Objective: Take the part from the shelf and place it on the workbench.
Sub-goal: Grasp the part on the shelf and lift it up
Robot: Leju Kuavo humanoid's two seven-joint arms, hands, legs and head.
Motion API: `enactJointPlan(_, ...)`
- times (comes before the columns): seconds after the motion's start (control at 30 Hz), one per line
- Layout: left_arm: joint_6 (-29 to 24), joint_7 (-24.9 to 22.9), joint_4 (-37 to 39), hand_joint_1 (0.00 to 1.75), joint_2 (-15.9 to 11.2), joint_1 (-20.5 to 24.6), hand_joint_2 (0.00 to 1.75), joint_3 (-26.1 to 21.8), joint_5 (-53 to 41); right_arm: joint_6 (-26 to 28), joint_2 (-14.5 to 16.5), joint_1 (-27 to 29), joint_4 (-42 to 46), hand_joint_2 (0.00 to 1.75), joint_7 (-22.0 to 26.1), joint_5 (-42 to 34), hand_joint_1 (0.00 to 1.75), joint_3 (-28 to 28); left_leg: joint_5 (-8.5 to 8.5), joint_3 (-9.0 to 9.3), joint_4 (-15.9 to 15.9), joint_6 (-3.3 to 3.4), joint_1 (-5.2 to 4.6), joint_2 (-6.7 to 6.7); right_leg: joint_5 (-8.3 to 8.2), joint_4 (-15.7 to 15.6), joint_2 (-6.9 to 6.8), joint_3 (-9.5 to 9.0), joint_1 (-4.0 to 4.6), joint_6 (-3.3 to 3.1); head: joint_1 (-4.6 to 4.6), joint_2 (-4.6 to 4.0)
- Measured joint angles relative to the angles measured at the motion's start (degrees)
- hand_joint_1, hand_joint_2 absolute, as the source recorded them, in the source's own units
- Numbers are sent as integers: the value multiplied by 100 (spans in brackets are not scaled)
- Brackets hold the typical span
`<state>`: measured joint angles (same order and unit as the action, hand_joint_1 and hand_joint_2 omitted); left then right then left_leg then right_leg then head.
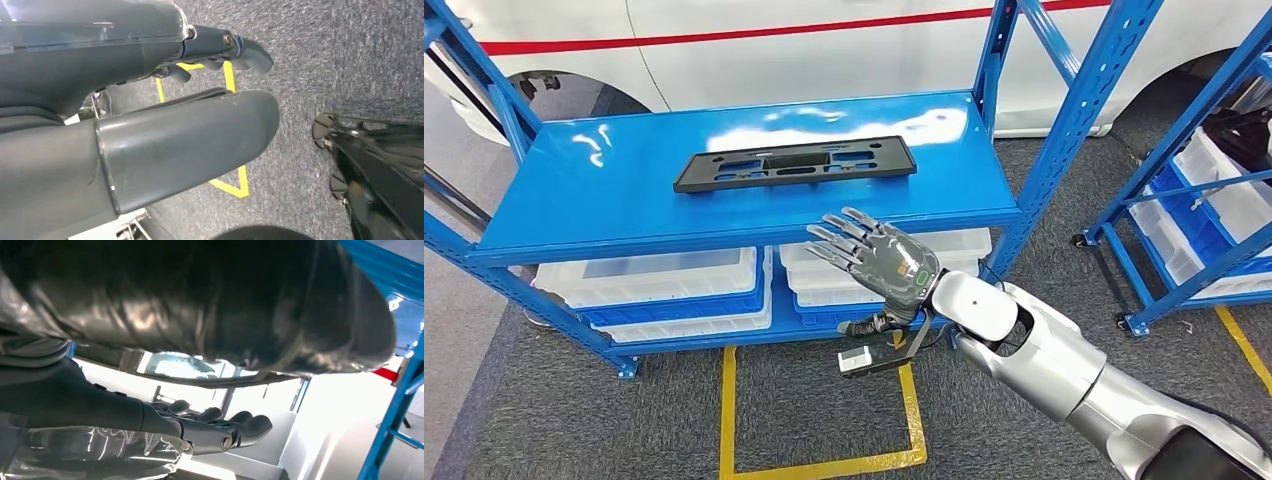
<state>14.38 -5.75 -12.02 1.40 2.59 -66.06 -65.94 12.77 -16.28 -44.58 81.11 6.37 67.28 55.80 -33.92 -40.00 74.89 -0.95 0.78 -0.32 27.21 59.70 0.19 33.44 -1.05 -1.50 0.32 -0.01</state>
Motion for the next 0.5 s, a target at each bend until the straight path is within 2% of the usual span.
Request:
enactJointPlan(0.03, -1, -1, 0, 0, 0, -7, 0, -1, -1, -13, 0, 2, 1, 0, 1, -3, 0, 0, 218, -3, -157, 18, -1, 0, 31, 0, 5, -48, 5, 2, 1, 0)
enactJointPlan(0.1, 0, -3, 0, 0, -3, -17, 0, -1, -2, -28, -1, -1, 0, 0, 2, -14, 0, 0, 760, 224, -890, 82, -12, 0, 104, -4, 12, -149, 16, 19, 3, 1)
enactJointPlan(0.13, 1, -3, 1, 0, -5, -15, 0, -1, -2, -30, -1, -5, 0, 0, 3, -21, 0, 0, 929, 350, -1224, 118, -28, 0, 132, -4, 16, -175, 26, 38, 3, 0)
enactJointPlan(0.17, 1, -3, 1, 0, -8, -11, 0, -1, -2, -32, -2, -7, 1, 0, 5, -31, 0, 0, 986, 430, -1438, 148, -45, 1, 149, -4, 17, -175, 32, 60, 4, 1)
enactJointPlan(0.23, 2, -3, 2, 0, -9, -1, 0, -1, -2, -39, -2, -10, 3, 0, 10, -50, 0, 0, 930, 473, -1560, 185, -71, 0, 153, -25, 19, -157, 37, 117, 2, 0)
enactJointPlan(0.3, 1, -4, 2, 0, -9, -9, 0, -2, -2, -46, -9, -14, 16, 0, 13, -61, 0, -2, 923, 522, -1645, 224, -40, 5, 197, 2, 11, -155, 35, 179, 3, 0)
enactJointPlan(0.33, 1, -5, 3, 0, -8, -14, 0, -2, -2, -48, -15, -21, 23, 0, 13, -64, 0, -3, 926, 558, -1687, 252, -24, 10, 273, 130, 8, -101, 37, 205, 4, 0)
enactJointPlan(0.37, 1, -7, 3, 0, -7, -15, 0, -3, -2, -53, -20, -24, 28, 0, 13, -66, 0, -4, 925, 590, -1719, 280, -9, 14, 394, 375, 6, 25, 35, 225, 5, 0)
enactJointPlan(0.43, 2, -11, 5, 0, -7, -6, 0, -3, -2, -77, -27, -9, 29, 0, 14, -68, 0, -4, 899, 618, -1723, 323, -15, 16, 669, 1104, 7, 454, 29, 250, 5, 0)
enactJointPlan(0.47, 2, -13, 5, 0, -7, -2, 0, -3, -2, -92, -32, 8, 29, 0, 15, -68, 0, -4, 880, 631, -1718, 332, -17, 12, 724, 1403, 7, 659, 26, 261, 5, -1)
enactJointPlan(0.5, 2, -15, 6, 0, -7, 0, 0, -3, -2, -104, -37, 24, 29, 0, 15, -68, 0, -4, 857, 652, -1711, 335, -18, 7, 670, 1530, 5, 782, 23, 269, 5, -1)
